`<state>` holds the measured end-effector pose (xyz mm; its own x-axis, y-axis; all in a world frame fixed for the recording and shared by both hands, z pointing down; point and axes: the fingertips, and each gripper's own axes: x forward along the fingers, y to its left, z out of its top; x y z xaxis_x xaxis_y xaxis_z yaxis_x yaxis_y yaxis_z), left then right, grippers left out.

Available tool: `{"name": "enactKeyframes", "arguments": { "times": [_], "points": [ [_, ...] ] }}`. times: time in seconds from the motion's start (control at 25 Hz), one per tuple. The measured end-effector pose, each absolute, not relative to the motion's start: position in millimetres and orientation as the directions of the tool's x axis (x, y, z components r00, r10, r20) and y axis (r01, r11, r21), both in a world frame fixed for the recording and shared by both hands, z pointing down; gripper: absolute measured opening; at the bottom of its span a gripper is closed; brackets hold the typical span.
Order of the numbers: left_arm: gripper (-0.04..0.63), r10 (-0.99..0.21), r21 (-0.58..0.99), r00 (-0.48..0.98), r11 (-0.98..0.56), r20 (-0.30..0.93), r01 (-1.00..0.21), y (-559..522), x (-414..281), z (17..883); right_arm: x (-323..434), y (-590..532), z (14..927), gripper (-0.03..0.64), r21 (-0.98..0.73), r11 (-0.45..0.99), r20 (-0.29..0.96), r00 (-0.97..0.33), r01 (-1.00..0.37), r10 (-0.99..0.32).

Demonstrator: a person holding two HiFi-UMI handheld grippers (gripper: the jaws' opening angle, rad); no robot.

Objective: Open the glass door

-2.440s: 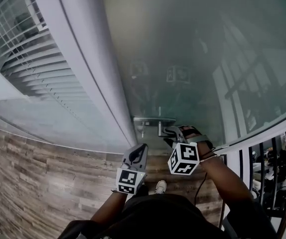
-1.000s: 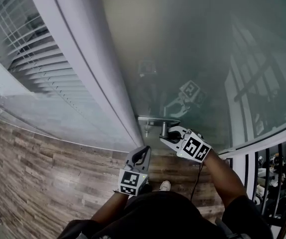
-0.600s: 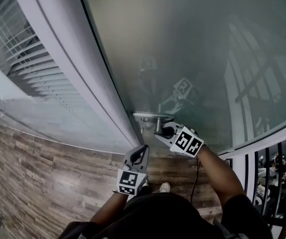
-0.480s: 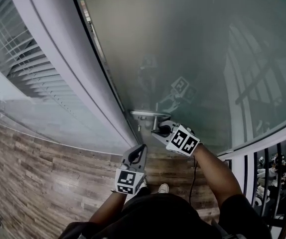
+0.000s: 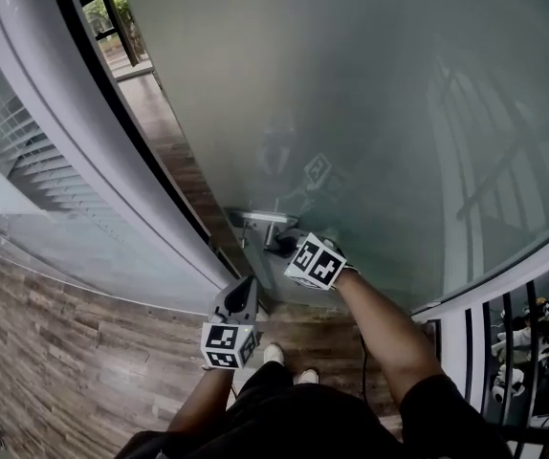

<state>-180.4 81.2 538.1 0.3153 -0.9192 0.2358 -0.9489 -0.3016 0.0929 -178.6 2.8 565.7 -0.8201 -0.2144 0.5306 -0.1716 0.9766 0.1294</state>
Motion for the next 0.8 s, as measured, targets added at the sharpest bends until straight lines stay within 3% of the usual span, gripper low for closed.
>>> {"name": "enactKeyframes", "arguments": {
  "times": [0.8],
  "points": [
    [0.003, -0.918, 0.176, 0.317, -0.28, 0.24, -0.944, -94, -182, 569, -172, -186, 575, 0.034, 0.108, 0.926, 0.544, -0.758, -0.362, -0.36]
  ]
}}
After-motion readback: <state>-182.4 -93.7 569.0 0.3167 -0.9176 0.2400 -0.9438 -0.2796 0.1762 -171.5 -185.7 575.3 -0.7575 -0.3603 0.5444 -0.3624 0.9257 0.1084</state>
